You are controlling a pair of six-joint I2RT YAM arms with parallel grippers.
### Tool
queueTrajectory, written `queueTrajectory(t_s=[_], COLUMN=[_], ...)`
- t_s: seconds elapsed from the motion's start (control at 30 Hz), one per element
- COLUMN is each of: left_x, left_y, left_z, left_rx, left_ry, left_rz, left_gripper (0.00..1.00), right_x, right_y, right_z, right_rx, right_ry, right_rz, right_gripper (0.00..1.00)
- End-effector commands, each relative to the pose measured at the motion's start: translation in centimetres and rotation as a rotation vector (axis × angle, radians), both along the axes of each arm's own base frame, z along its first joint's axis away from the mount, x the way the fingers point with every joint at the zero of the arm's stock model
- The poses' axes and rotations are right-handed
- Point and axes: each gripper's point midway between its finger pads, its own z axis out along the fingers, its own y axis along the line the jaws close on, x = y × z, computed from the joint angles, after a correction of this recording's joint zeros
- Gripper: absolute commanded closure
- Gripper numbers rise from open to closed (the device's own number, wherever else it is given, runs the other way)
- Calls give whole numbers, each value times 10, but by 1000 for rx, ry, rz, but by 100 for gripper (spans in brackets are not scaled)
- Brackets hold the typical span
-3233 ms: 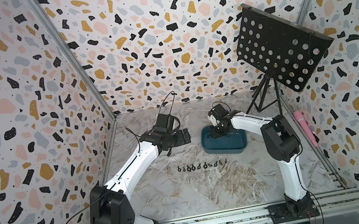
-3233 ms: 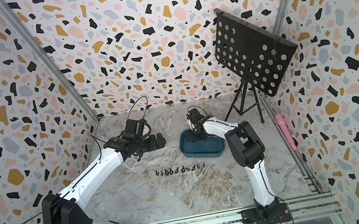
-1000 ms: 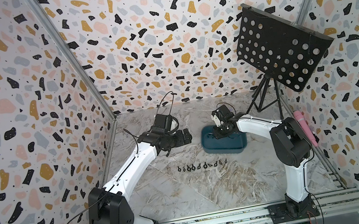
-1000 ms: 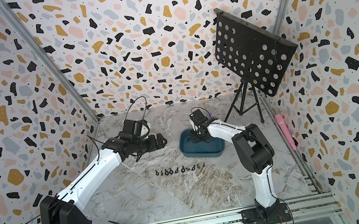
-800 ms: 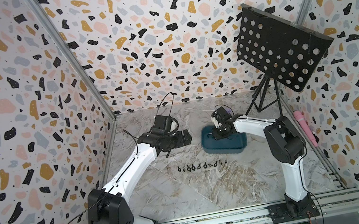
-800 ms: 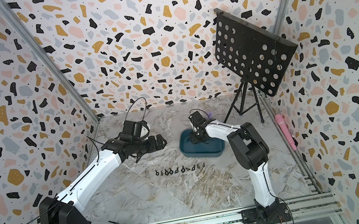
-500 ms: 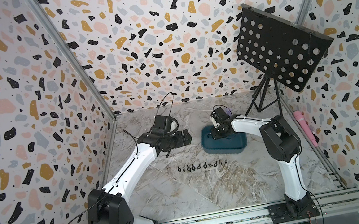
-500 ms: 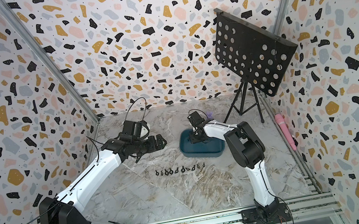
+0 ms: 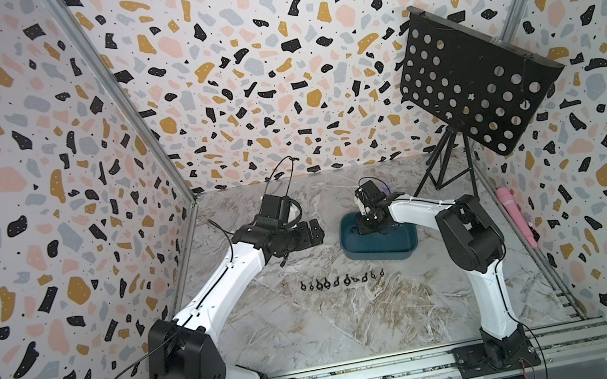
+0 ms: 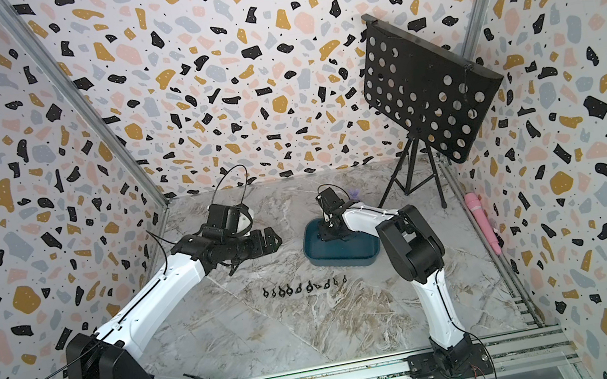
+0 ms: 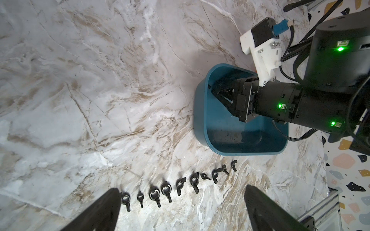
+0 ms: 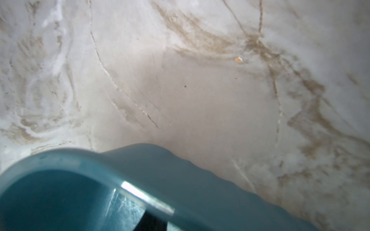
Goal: Take out the wing nut from the storage box
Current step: Pick up the wing nut from the storage box.
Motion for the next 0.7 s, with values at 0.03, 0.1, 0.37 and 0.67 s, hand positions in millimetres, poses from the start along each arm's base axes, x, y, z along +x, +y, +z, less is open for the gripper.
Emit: queueTrajectory(t_s=[0.03, 0.1, 0.37, 0.67], left_x=[3, 3, 3, 1], left_y=[2, 2, 2, 2], left_z=[7, 6, 6, 9], left_rx=[-5, -4, -5, -13], left_ry=[-29, -27, -25, -30], left_rz=[1, -1, 1, 3], left_gripper=[0, 0, 0, 0], right_x=[2, 0, -2, -6], right_y=[3, 2, 2, 3], right_z=[3, 2, 11, 41], right_rx=[8, 8, 20, 65], right_ry=[6, 9, -14, -64], right_rz=[-10, -9, 0, 14], right_gripper=[76, 79, 96, 100])
